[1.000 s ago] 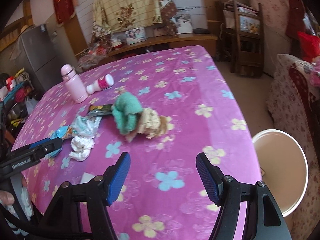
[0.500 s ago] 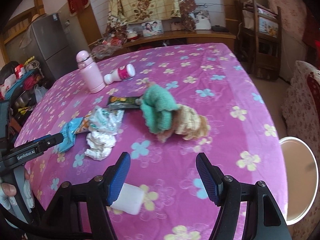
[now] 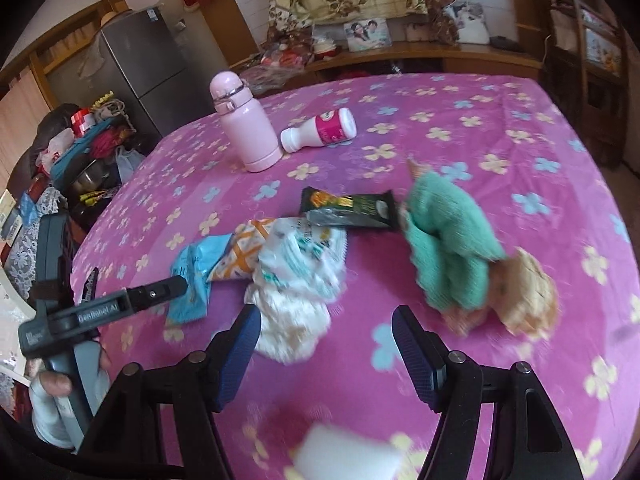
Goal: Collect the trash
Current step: 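Grasp the blue snack bag with the left gripper while the right gripper reaches for the tissues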
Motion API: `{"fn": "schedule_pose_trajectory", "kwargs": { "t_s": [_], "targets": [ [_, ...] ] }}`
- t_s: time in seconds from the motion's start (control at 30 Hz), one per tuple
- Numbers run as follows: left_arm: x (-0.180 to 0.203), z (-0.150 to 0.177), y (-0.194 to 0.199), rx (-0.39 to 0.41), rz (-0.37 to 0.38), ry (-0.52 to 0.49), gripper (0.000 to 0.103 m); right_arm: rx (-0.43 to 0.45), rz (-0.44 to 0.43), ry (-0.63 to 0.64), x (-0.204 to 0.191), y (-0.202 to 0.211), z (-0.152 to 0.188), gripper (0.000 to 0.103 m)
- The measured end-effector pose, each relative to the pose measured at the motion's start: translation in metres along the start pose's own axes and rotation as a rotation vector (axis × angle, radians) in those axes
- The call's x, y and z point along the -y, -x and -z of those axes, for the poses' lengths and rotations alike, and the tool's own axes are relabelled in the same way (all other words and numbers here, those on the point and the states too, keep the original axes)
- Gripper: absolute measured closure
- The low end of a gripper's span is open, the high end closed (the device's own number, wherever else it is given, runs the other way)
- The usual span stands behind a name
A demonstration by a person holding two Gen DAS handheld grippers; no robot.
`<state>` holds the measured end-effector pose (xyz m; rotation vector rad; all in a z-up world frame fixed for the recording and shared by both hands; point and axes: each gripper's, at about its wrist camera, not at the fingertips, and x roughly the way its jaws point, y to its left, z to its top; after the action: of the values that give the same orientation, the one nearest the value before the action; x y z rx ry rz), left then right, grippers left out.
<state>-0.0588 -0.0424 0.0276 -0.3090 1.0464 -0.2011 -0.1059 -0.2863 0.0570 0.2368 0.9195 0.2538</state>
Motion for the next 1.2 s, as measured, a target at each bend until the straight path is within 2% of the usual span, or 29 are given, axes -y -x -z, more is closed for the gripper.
{"fn": "schedule_pose_trajectory", "kwargs": {
  "t_s": [0.17, 0.4, 0.43, 0.47, 0.53, 0.63, 0.87, 1.2],
  "targets": [
    [0.002, -0.007, -0.017, -0.01, -0.012, 0.015, 0.028, -0.036, -0.024, -0.005, -0.002, -0.027, -0.015, 0.031],
    [0.011, -0.015, -0.027, 0.007, -0.073, -0.039, 0.027, -0.067, -0.076, -0.041, 0.003, -0.054, -0.023, 0.031],
    [0.012, -0.015, -0.028, 0.008, -0.075, -0.049, 0.027, -0.063, -0.078, -0.04, 0.004, -0.054, -0.022, 0.034],
    [0.013, -0.015, -0.029, 0.012, -0.077, -0.061, 0.028, -0.056, -0.082, -0.038, 0.003, -0.053, -0.022, 0.049],
    [0.012, -0.014, -0.027, 0.014, -0.041, -0.07, 0.041, -0.039, -0.099, -0.031, 0.003, -0.049, -0.021, 0.062],
    [0.011, -0.011, -0.017, 0.018, -0.028, -0.072, 0.051, 0.013, -0.107, -0.019, 0.001, -0.032, -0.02, 0.065],
    [0.014, -0.005, 0.029, 0.084, 0.017, -0.089, 0.052, 0.095, -0.117, 0.016, -0.001, 0.016, -0.012, 0.068],
    [0.072, 0.017, 0.059, 0.134, 0.048, -0.22, 0.052, 0.155, -0.053, 0.026, 0.008, 0.07, 0.012, 0.068]
  ]
}}
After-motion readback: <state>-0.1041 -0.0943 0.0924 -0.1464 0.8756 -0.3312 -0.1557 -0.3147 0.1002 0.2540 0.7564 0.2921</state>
